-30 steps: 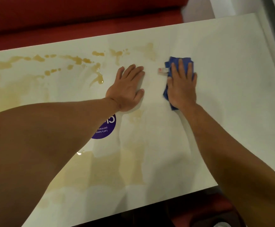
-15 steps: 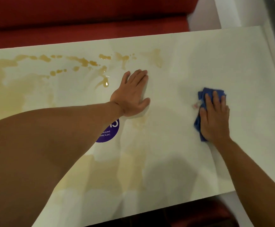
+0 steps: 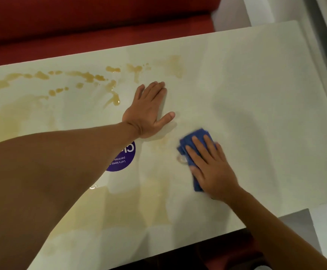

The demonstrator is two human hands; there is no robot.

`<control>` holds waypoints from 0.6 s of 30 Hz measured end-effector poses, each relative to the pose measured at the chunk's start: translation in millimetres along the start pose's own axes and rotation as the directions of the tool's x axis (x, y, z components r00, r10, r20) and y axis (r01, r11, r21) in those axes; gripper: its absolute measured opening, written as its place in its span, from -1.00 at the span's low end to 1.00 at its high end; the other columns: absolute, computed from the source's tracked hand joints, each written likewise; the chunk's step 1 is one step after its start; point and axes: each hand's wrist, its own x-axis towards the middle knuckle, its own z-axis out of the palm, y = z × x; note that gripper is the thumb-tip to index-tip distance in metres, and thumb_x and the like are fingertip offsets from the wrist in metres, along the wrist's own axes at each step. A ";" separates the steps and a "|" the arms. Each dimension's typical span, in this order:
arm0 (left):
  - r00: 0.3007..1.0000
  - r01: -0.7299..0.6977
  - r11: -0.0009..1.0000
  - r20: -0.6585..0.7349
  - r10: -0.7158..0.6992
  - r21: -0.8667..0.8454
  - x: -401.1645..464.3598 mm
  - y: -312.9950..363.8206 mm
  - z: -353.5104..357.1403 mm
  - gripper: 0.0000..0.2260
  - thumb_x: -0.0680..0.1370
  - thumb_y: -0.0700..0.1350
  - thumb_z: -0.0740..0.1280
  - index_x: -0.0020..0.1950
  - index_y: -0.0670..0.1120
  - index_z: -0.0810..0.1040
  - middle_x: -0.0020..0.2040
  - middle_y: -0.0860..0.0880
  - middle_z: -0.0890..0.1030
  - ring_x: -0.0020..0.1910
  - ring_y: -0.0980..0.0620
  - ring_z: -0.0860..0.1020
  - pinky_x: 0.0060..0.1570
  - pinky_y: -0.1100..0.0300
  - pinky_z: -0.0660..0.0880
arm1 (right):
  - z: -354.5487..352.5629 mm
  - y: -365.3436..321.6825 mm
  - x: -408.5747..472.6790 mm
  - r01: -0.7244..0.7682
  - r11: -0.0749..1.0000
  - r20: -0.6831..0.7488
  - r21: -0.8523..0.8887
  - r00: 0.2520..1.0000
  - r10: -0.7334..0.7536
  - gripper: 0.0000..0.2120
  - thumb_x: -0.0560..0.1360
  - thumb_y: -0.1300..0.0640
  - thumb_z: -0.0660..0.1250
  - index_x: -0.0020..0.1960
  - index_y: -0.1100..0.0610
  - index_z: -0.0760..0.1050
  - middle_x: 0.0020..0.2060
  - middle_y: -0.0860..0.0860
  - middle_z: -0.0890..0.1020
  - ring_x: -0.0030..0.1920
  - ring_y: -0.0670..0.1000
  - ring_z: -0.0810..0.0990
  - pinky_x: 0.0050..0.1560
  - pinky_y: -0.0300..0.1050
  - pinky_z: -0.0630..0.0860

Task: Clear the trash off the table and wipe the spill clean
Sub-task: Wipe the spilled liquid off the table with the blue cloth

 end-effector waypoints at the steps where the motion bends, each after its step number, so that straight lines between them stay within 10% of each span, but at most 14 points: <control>1: 1.000 0.004 1.000 0.004 -0.004 -0.001 -0.2 0.2 -0.1 -0.18 0.59 0.39 -0.14 0.62 -0.20 0.15 0.64 -0.12 0.11 0.63 -0.09 0.02 0.59 -0.14 -0.11 | -0.9 15.9 -21.9 0.010 1.000 0.004 0.003 1.000 -0.010 -0.47 0.71 -0.09 0.01 0.63 0.07 0.20 0.64 0.10 0.14 0.63 0.24 0.06 0.54 0.31 0.15; 6: 1.000 0.005 1.000 -0.003 -0.005 -0.009 -0.9 1.5 0.2 -0.18 0.59 0.39 -0.13 0.61 -0.19 0.16 0.64 -0.11 0.13 0.63 -0.09 0.03 0.58 -0.14 -0.10 | -27.3 114.1 -28.7 -0.329 0.942 0.016 0.073 0.944 0.328 -0.40 0.71 -0.15 -0.07 0.60 0.21 0.22 0.61 0.21 0.17 0.61 0.34 0.08 0.44 0.38 0.23; 11: 1.000 0.008 1.000 0.000 -0.008 -0.007 -0.1 3.3 0.4 -0.19 0.59 0.38 -0.10 0.61 -0.20 0.16 0.64 -0.13 0.12 0.63 -0.09 0.02 0.59 -0.14 -0.10 | -36.1 108.3 68.5 -0.668 0.733 -0.091 0.128 0.728 0.679 -0.39 0.69 -0.13 -0.12 0.66 0.15 0.07 0.64 0.18 0.05 0.62 0.34 -0.03 0.53 0.37 0.07; 18: 0.999 -0.006 1.000 -0.038 0.006 0.004 -0.4 3.2 1.2 -0.24 0.61 0.35 -0.03 0.59 -0.19 0.20 0.62 -0.13 0.17 0.61 -0.12 0.09 0.58 -0.16 -0.04 | 4.8 -35.0 29.6 -0.392 0.918 -0.096 0.063 0.913 0.397 -0.44 0.72 -0.10 -0.09 0.67 0.06 0.02 0.66 0.11 -0.01 0.64 0.24 -0.12 0.61 0.25 -0.02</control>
